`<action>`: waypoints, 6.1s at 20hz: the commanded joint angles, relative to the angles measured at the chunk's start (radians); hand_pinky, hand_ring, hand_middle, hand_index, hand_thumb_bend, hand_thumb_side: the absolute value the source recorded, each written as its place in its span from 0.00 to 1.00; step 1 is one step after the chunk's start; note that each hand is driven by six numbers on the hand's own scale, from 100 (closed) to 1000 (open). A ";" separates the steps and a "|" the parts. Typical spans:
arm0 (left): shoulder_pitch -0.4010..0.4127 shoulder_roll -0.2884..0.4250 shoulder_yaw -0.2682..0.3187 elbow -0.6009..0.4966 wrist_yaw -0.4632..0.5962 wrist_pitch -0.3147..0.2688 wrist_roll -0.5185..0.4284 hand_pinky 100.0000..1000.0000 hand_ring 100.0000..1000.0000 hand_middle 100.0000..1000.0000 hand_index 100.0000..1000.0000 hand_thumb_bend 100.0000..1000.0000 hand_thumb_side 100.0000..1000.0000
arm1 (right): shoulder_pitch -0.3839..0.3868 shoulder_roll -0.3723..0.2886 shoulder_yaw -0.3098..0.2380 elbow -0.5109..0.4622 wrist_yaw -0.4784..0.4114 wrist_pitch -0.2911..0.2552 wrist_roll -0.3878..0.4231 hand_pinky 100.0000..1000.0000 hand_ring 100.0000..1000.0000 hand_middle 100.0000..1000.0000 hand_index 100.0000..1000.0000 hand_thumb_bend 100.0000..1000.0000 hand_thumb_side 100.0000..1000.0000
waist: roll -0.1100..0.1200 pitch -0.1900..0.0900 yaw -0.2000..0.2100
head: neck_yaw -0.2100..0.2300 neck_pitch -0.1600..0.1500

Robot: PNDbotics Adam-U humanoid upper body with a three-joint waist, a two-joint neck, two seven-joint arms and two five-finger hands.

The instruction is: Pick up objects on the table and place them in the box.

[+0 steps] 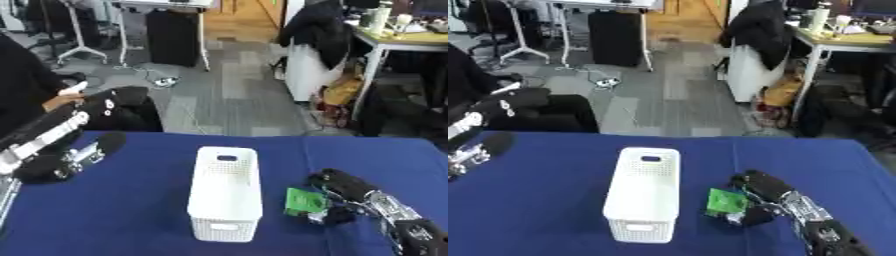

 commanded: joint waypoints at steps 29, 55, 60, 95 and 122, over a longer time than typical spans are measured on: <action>-0.015 0.017 -0.001 -0.011 0.004 -0.003 -0.006 0.84 0.96 1.00 0.99 0.03 1.00 | -0.002 -0.008 -0.040 -0.005 -0.052 -0.018 -0.395 0.00 0.00 0.00 0.26 0.49 0.72 | 0.004 -0.007 -0.002 | 0.020 -0.007; -0.014 0.011 -0.003 -0.011 0.005 -0.003 -0.010 0.84 0.96 1.00 0.99 0.03 1.00 | -0.126 0.021 -0.060 -0.140 -0.306 0.015 -0.224 0.00 0.00 0.00 0.27 0.46 0.71 | 0.005 -0.004 0.006 | 0.005 -0.021; -0.020 0.003 -0.003 -0.017 0.009 -0.001 -0.010 0.84 0.96 1.00 0.99 0.03 1.00 | -0.157 0.059 -0.061 -0.115 -0.304 0.014 -0.205 0.00 0.00 0.00 0.28 0.45 0.72 | 0.005 0.000 0.013 | 0.005 -0.025; -0.059 -0.028 -0.018 -0.041 0.021 0.016 -0.021 0.84 0.96 1.00 0.99 0.04 1.00 | -0.255 0.153 0.001 -0.019 -0.283 -0.114 -0.081 0.20 0.49 0.54 0.80 0.51 1.00 | -0.005 0.006 0.058 | -0.036 -0.084; -0.038 -0.005 0.015 -0.044 0.005 0.025 0.010 0.84 0.96 1.00 0.99 0.04 1.00 | 0.175 0.126 -0.108 -1.179 -1.056 0.187 0.058 0.00 0.17 0.11 0.40 0.22 1.00 | 0.012 -0.002 0.009 | -0.088 -0.152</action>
